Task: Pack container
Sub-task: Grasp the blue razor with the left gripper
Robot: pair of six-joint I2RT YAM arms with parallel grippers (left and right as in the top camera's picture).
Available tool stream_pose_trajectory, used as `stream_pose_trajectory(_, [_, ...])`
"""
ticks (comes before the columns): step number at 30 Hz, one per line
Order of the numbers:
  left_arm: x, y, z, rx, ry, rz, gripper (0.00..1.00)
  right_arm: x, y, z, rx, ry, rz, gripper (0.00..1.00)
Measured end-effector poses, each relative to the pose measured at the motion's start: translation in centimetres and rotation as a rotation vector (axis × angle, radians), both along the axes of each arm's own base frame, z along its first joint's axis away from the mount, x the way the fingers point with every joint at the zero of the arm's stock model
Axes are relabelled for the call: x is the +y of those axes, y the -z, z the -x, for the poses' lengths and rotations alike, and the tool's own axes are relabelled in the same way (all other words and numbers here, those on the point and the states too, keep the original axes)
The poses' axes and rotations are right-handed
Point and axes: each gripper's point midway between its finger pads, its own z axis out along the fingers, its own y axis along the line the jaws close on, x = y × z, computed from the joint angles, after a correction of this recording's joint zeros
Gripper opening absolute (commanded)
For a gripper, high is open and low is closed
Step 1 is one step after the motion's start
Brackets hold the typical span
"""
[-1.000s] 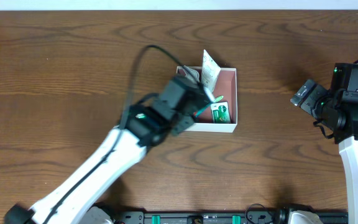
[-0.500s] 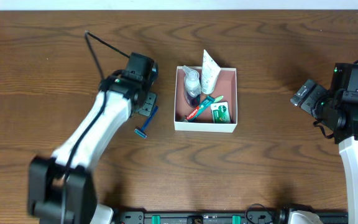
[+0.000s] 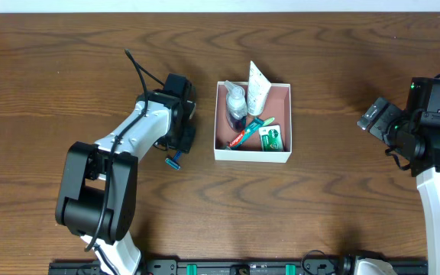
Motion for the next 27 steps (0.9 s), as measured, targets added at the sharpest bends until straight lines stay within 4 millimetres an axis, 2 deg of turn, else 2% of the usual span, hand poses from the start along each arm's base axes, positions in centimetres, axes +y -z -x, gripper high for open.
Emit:
stream_pose_trajectory(3, [-0.4,0.0,0.1,0.006,0.002,0.022,0.52,0.0,0.0,0.0,0.0,0.0,0.0,0.99])
stream_pose_trajectory(12, [-0.7,0.1,0.3,0.015,0.004,0.042,0.51,0.0,0.0,0.0,0.0,0.0,0.0,0.99])
stream_pose_trajectory(19, [-0.4,1.2,1.5,0.041,0.003,0.035,0.5,0.0,0.0,0.0,0.0,0.0,0.0,0.99])
stream_pose_trajectory(24, [-0.3,1.4,1.6,0.042,0.009,0.033,0.28,0.0,0.0,0.0,0.0,0.0,0.0,0.99])
stream_pose_trajectory(27, [-0.4,1.4,1.5,0.038,0.014,0.035,0.19,0.0,0.0,0.0,0.0,0.0,0.0,0.99])
